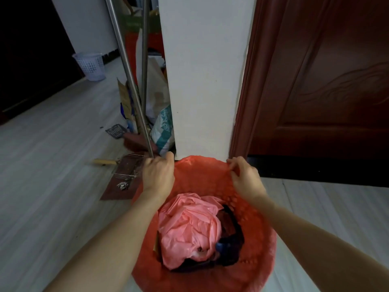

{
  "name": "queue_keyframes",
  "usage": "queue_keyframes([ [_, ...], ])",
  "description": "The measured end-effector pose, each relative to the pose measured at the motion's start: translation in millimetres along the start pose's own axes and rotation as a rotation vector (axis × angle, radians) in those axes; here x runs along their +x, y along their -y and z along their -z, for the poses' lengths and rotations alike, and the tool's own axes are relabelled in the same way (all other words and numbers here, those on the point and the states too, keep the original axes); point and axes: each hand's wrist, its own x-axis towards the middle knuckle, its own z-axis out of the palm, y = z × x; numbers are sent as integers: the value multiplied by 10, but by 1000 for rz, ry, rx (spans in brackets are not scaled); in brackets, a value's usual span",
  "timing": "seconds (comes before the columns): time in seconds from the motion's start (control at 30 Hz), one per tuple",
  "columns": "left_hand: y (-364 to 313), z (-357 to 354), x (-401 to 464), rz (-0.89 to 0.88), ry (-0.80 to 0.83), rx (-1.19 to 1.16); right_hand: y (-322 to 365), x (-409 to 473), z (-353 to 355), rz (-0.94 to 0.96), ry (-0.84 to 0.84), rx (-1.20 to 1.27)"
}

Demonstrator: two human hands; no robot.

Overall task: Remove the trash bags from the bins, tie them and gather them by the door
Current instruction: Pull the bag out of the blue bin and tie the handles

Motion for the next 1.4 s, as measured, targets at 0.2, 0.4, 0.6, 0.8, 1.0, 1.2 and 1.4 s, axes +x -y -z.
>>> queue_keyframes([
  [0.2, -3, 7, -102, -78, -56, -93, 25, -173, -10, 139, 65, -298],
  [0.4, 37, -92, -150, -150, -9, -82, -22, -141, -5, 208, 151, -442],
  [0.6, 176, -96, -295, -323, -5, -52, -129, -129, 98, 366, 252, -470],
  [0.8, 366, -53, -487, -267, 62, 72, -175, -138, 372, 292, 275, -695],
  [1.0, 273, 161, -646, 117, 228, -12, -281, -492, 493, -58, 219, -467],
  [1.2, 363, 220, -1148, 290, 380, -212, -435, -1155, 587, -299, 72, -101],
  [1.4, 168, 312, -1792, 609, 193, -817, -357, -1575, 375, -414, -98, 91],
])
